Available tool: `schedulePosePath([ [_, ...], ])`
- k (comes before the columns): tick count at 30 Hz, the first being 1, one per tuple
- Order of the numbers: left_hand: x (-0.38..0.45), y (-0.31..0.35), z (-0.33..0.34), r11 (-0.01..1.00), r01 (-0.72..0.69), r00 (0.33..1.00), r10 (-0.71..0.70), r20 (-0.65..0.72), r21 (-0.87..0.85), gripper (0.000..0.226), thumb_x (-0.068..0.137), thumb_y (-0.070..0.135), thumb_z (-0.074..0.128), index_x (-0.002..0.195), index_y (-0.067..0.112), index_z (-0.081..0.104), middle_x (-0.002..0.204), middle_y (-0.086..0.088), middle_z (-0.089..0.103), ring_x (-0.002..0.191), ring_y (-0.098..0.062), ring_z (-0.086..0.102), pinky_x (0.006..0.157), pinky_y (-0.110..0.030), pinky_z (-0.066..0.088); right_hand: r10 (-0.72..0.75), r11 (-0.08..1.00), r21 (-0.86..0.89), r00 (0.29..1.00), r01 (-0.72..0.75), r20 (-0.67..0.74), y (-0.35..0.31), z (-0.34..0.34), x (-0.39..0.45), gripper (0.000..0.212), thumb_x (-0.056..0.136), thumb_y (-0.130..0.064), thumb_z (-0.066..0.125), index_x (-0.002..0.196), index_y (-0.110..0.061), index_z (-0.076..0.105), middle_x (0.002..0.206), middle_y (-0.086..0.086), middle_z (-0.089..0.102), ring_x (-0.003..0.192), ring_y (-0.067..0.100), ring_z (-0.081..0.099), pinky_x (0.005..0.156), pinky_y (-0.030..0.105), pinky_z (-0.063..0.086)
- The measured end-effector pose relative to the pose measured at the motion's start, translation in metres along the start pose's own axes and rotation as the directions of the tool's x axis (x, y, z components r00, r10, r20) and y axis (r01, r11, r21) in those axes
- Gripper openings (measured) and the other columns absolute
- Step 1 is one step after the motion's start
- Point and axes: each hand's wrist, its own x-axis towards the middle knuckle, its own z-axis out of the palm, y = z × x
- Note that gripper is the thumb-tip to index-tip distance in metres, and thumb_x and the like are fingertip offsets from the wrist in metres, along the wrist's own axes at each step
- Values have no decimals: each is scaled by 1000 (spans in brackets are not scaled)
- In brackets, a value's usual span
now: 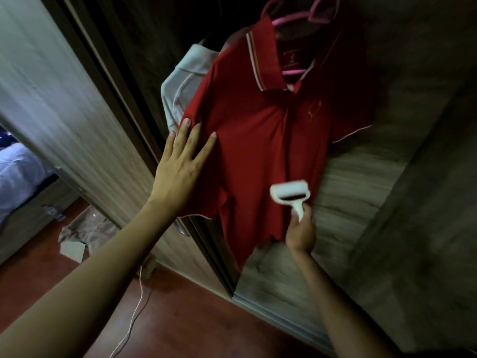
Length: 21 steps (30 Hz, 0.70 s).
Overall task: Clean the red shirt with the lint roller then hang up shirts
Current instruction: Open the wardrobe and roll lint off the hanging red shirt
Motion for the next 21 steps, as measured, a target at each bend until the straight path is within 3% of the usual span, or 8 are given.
schedulePosePath([
  [3,-1,4,5,1000,5,1000,-4,14,-20,58,95,15,19,152,16,21,154,-23,23,146,-39,8,117,-51,9,-80,979,172,983,109,-166,-54,-18,44,39,97,-28,50,133,-14,50,120,18,63,107,34,59,81,33,40],
  [5,-1,4,8,1000,2,1000,-2,15,-27,58,94,14,21,152,16,21,154,-23,23,146,-39,8,117,-51,8,-109,961,227,973,155,-203,-79,-26,66,39,97,-30,48,133,-15,49,118,16,63,105,30,58,76,26,34],
  [7,0,4,10,1000,-3,1000,4,12,-31,60,93,16,17,152,16,22,154,-24,23,146,-40,9,117,-51,8,-145,962,203,972,183,-187,-82,-24,77,38,97,-30,49,132,-15,49,115,17,64,103,30,59,76,27,36],
  [9,1,3,13,999,-2,1000,3,21,-34,59,93,17,19,152,16,23,154,-24,23,146,-40,10,117,-52,10,-123,984,117,988,134,-93,-58,-10,76,36,96,-30,50,130,-16,51,114,19,64,102,35,61,79,35,44],
  [11,2,2,13,999,6,1000,-5,23,-36,59,93,14,29,152,15,24,154,-24,24,146,-40,10,117,-53,11,-22,1000,2,995,22,95,-19,2,66,35,95,-31,51,128,-20,51,116,19,64,104,39,61,82,40,47],
  [13,3,1,11,999,6,1000,-5,22,-34,62,91,12,35,151,15,25,153,-25,25,145,-40,11,117,-54,13,101,990,-120,959,-71,266,18,3,51,35,96,-31,50,129,-19,51,119,18,64,107,39,61,86,40,47],
  [15,3,-1,10,1000,-8,1000,8,17,-22,62,90,12,37,151,15,26,152,-25,27,145,-41,13,116,-55,15,165,979,-166,936,-118,310,39,-3,37,36,97,-31,49,131,-18,50,120,17,65,108,37,61,87,39,47],
  [21,4,0,13,1000,-2,1000,2,28,-4,68,89,12,49,152,16,23,153,-23,26,146,-39,10,117,-54,15,-31,990,139,1000,30,-1,-41,-38,52,31,98,-27,49,127,-16,54,114,14,67,101,34,63,77,32,42],
])
